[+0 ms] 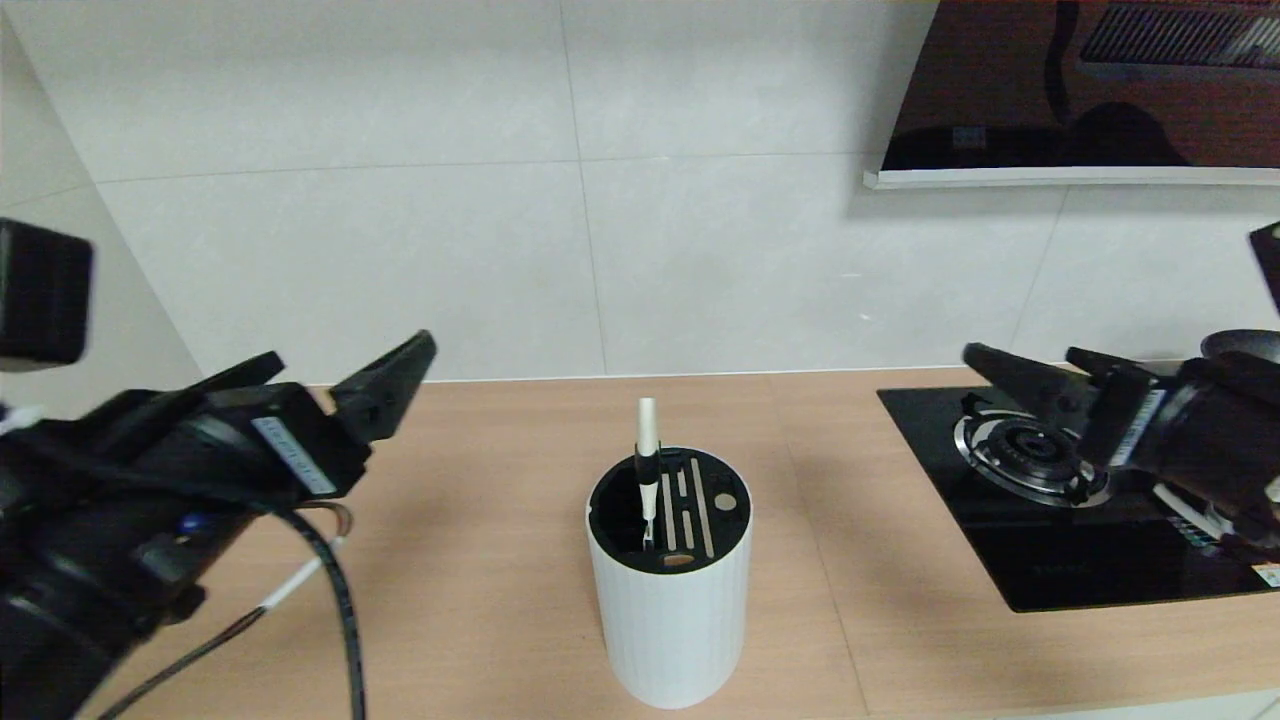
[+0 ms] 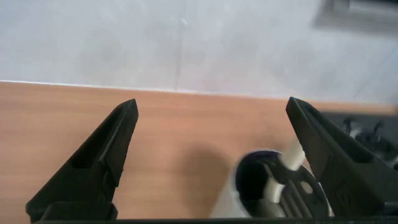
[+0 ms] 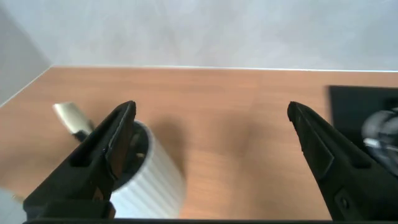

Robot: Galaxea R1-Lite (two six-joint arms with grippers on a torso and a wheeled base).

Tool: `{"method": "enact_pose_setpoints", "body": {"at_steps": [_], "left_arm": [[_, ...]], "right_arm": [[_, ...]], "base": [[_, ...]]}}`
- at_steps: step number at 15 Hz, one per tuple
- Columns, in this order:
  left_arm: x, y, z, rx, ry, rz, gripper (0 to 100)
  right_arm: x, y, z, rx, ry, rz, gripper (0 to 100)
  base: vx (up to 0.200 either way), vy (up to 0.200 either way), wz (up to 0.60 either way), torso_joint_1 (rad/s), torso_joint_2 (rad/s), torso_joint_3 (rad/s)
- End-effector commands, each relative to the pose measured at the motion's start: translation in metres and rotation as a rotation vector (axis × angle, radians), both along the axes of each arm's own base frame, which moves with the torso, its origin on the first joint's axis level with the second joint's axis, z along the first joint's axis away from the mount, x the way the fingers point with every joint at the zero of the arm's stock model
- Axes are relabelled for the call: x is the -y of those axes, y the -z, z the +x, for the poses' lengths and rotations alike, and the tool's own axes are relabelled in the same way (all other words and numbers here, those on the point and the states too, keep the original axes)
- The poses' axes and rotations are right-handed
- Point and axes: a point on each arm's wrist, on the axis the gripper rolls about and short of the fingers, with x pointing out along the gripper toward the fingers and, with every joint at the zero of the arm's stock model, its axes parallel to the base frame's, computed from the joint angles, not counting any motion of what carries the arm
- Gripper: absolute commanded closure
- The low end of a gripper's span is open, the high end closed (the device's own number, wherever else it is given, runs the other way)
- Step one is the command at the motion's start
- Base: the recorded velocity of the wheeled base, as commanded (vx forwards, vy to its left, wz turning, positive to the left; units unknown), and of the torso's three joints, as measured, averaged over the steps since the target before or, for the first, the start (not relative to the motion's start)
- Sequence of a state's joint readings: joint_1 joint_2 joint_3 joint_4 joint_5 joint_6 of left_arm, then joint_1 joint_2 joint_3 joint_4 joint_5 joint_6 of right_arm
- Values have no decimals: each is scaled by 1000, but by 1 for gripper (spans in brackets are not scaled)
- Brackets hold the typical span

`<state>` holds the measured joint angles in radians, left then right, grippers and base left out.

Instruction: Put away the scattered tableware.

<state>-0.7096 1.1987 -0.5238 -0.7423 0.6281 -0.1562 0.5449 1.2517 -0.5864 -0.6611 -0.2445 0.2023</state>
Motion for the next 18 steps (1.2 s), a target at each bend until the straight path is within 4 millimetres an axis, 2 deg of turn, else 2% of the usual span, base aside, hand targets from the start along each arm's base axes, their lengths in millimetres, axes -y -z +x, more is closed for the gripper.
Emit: {"method": "enact_pose_setpoints", "body": {"at_steps": [1, 2, 3, 6, 8, 11, 14, 18], "left_arm": [[-60, -2, -52, 102, -64, 12, 0], [-66, 1, -60, 104, -60, 28, 0], [-81, 10, -78, 88, -65, 76, 0], [-102, 26, -119, 68, -38, 121, 0], [-107, 38, -146, 96, -2, 134, 0], [-108, 50, -169, 116, -50, 140, 0], [-107, 55, -183, 170, -134, 148, 0], [-103, 68, -197, 240, -211, 162, 0]], "right_arm": [[43, -5, -49, 109, 89, 53, 0], [49, -4, -57, 125, 104, 58, 0], [63, -1, -76, 161, 151, 43, 0], [86, 13, -121, 211, 240, -42, 0], [97, 24, -153, 218, 324, -101, 0], [103, 35, -191, 322, 377, -142, 0], [106, 46, -216, 398, 421, -153, 0], [99, 56, -225, 437, 451, -151, 0]], "base": [[0, 0, 0, 0, 0, 0], [0, 0, 0, 0, 0, 0], [0, 0, 0, 0, 0, 0], [0, 0, 0, 0, 0, 0], [0, 0, 0, 0, 0, 0], [0, 0, 0, 0, 0, 0], [0, 0, 0, 0, 0, 0], [0, 0, 0, 0, 0, 0]]}}
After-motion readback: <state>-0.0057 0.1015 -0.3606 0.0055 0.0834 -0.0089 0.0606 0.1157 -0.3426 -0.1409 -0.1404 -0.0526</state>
